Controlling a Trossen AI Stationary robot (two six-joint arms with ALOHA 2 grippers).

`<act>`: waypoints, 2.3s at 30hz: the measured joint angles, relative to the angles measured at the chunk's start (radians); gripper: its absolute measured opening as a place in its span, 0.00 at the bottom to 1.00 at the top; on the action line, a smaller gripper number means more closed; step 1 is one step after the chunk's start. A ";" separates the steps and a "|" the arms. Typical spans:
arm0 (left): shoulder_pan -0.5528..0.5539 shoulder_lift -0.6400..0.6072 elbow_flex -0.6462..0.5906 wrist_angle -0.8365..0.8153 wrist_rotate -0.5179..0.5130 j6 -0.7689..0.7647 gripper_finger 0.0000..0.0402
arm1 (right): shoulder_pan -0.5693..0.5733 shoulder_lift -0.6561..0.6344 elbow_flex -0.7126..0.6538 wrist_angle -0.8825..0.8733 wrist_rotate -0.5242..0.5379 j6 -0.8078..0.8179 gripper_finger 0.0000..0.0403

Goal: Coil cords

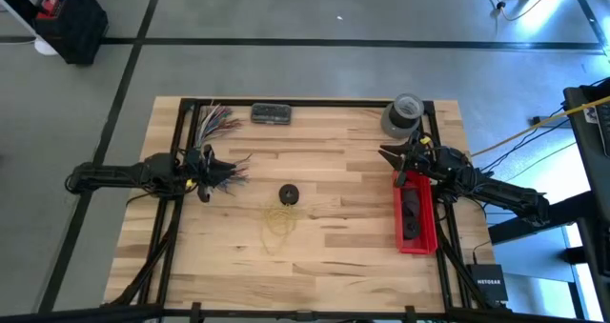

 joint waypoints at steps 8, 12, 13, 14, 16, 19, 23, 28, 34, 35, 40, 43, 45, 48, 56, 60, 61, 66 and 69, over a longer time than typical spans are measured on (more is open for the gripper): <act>0.000 0.000 0.000 0.000 0.000 0.000 0.21 | 0.000 0.000 0.000 0.000 0.000 0.000 0.19; 0.000 0.000 0.000 0.000 0.000 0.000 0.21 | 0.000 0.000 0.000 0.000 0.000 0.000 0.19; 0.000 0.000 0.000 0.000 0.000 0.000 0.21 | 0.000 0.000 0.000 0.000 0.000 0.000 0.19; 0.000 0.000 0.000 0.000 0.000 0.000 0.21 | 0.000 0.000 0.000 0.000 0.000 0.000 0.19; 0.000 0.000 0.000 0.000 0.000 0.000 0.21 | 0.000 0.000 0.000 0.000 0.000 0.000 0.19; 0.000 0.000 0.000 0.000 0.000 0.000 0.21 | 0.000 0.000 0.000 0.003 0.001 0.000 0.19; 0.000 0.000 0.000 0.000 0.000 0.000 0.21 | 0.000 0.000 0.000 0.005 0.001 0.000 0.19; 0.000 0.000 0.000 0.000 0.000 0.000 0.21 | 0.000 0.000 0.000 0.021 0.009 0.000 0.19; 0.000 0.000 0.000 0.000 0.000 0.000 0.21 | 0.000 0.000 0.000 0.013 0.012 0.000 0.19; 0.000 0.000 0.000 0.000 0.000 0.000 0.21 | 0.000 0.000 0.000 0.013 0.012 0.000 0.19; 0.001 0.000 0.000 0.002 -0.015 0.048 0.21 | 0.000 0.000 0.000 0.016 -0.001 0.001 0.19; 0.007 0.000 0.000 0.007 -0.032 0.166 0.21 | 0.000 0.000 0.000 0.016 -0.010 0.006 0.19; 0.009 0.000 0.000 0.007 -0.039 0.235 0.21 | 0.000 0.000 0.000 0.016 -0.025 0.037 0.19; 0.009 0.000 0.000 0.006 -0.038 0.256 0.21 | 0.000 0.000 0.000 0.017 -0.049 0.120 0.19; 0.012 0.002 0.000 0.093 -0.087 0.101 0.21 | 0.000 0.000 0.000 0.028 -0.051 0.141 0.19; 0.012 0.002 0.000 0.193 -0.087 0.103 0.21 | 0.000 0.000 0.000 0.027 -0.051 0.141 0.19; 0.012 0.003 0.000 0.216 -0.087 0.121 0.21 | 0.000 0.000 0.000 0.027 -0.051 0.141 0.19; 0.003 0.083 0.059 0.335 -0.087 0.215 0.21 | 0.000 0.000 0.000 0.027 -0.051 0.133 0.19; -0.016 0.230 0.149 0.347 -0.086 0.273 0.21 | 0.000 0.000 0.002 0.026 -0.051 0.122 0.19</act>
